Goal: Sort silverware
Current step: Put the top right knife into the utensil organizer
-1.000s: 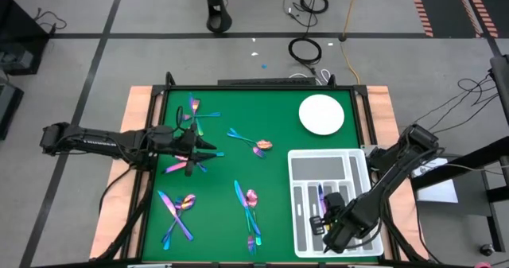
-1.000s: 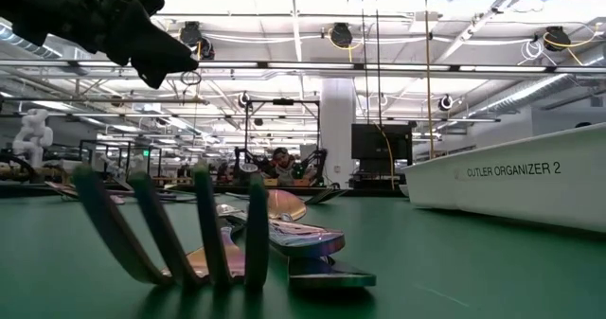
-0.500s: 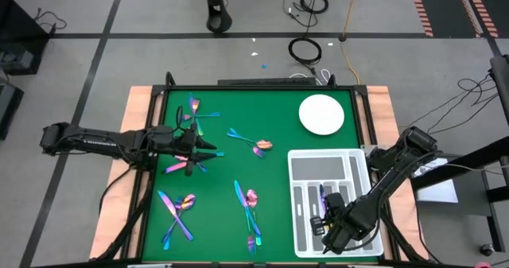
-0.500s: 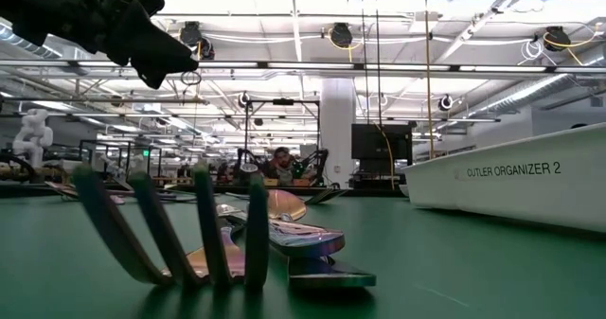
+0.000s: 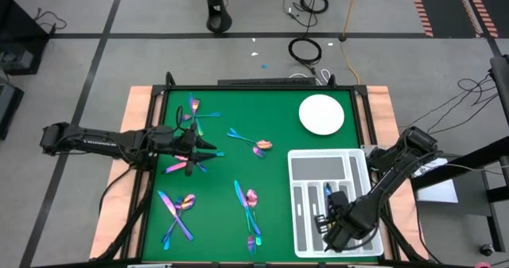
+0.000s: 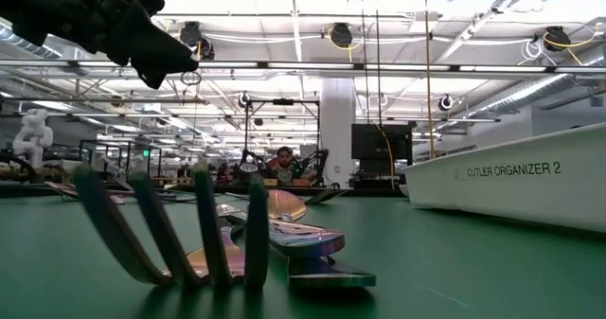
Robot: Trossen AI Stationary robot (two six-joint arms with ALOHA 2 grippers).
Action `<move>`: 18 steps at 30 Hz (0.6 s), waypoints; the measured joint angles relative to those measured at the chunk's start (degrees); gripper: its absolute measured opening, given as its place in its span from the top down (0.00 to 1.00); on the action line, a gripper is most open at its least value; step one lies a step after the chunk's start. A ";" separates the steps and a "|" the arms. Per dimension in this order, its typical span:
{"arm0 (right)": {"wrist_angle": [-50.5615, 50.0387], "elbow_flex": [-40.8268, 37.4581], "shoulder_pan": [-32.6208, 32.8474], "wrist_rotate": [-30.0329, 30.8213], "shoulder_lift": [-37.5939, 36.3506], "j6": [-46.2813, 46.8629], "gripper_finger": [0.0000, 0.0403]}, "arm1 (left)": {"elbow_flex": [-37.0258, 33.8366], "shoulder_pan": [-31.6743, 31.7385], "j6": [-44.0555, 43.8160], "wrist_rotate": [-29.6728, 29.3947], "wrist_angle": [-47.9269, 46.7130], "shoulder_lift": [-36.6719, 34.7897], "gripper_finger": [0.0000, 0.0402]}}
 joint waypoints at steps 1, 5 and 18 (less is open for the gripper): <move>0.05 0.00 -0.18 0.00 0.00 0.00 0.98 | 0.00 0.00 -0.04 0.01 0.00 0.00 0.69; 0.06 0.00 -0.76 -0.09 0.00 0.02 0.98 | 0.00 0.00 -0.09 0.02 0.00 0.00 0.69; 0.56 0.02 -1.96 -3.01 1.05 1.26 0.98 | 0.01 0.00 -0.04 0.02 0.00 0.00 0.69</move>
